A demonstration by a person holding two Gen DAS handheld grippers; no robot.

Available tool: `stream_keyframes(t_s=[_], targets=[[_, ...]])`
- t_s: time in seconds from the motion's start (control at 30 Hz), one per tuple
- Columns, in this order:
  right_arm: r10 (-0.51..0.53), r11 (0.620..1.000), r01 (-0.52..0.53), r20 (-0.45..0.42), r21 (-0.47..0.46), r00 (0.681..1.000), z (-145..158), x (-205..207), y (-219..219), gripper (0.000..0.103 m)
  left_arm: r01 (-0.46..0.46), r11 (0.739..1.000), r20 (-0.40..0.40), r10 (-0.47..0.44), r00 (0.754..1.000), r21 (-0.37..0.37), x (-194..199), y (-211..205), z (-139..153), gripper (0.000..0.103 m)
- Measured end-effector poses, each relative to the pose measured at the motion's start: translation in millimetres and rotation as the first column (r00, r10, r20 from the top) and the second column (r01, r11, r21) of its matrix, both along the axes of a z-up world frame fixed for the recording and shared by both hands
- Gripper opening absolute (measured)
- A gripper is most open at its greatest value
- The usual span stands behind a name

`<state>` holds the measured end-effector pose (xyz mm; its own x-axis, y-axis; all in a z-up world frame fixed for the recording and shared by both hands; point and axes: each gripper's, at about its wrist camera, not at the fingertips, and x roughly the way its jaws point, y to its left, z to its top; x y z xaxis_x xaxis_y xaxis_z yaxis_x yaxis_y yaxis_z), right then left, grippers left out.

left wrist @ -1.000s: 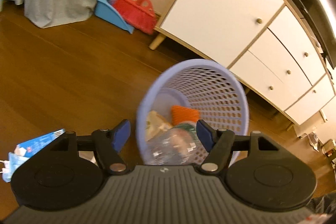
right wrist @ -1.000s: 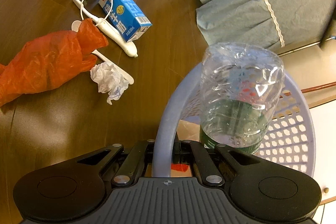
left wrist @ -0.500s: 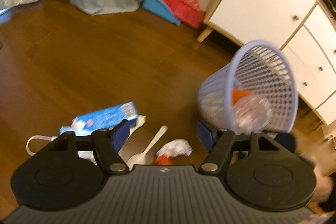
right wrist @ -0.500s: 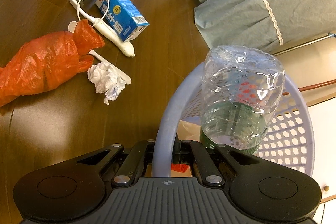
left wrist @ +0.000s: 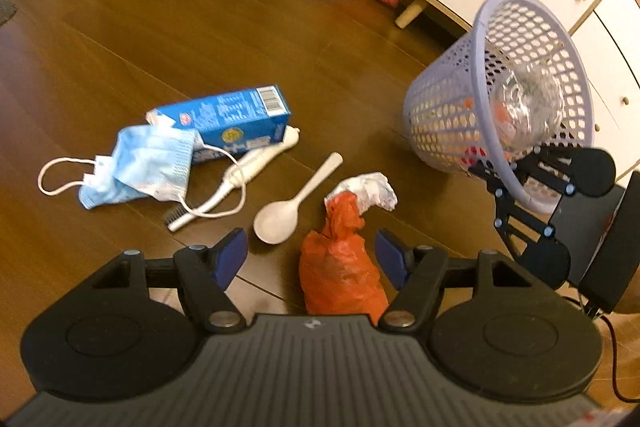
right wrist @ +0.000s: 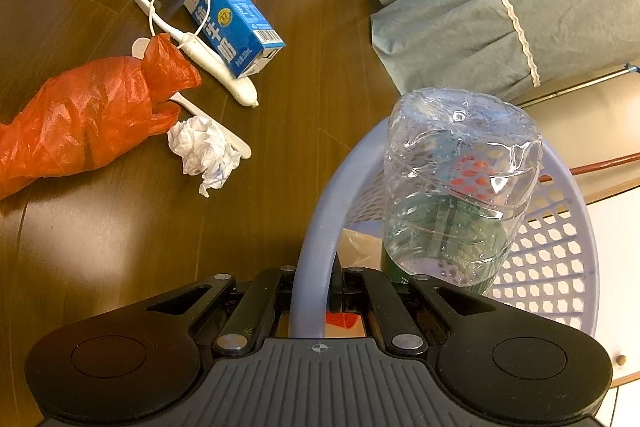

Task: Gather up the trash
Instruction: 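Move the left gripper to the red plastic bag and grasp it, then lift the red plastic bag with the left gripper over the wastebasket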

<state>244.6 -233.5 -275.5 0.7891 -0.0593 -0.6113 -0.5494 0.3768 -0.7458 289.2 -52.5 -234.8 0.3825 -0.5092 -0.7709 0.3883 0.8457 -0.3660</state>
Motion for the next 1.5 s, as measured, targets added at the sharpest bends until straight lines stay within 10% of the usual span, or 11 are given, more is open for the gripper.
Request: stream_keyframes(t_s=[0.63,1.17,1.5], targets=[[0.005,1.0,-0.005,0.001,-0.002,1.0,-1,-1,-1,0.0,0.017,1.0,-0.123,-0.015,0.992,0.009,-7,-37,-52,0.064],[0.007,1.0,-0.007,0.0,-0.003,1.0,-2,-1,-1,0.0,0.019,1.0,-0.177,-0.014,0.984,0.025,0,-42,-63,0.028],[0.007,1.0,-0.007,-0.001,-0.002,1.0,-1,-1,-1,0.0,0.014,1.0,-0.176,-0.009,0.984,0.025,-7,-38,-49,0.023]])
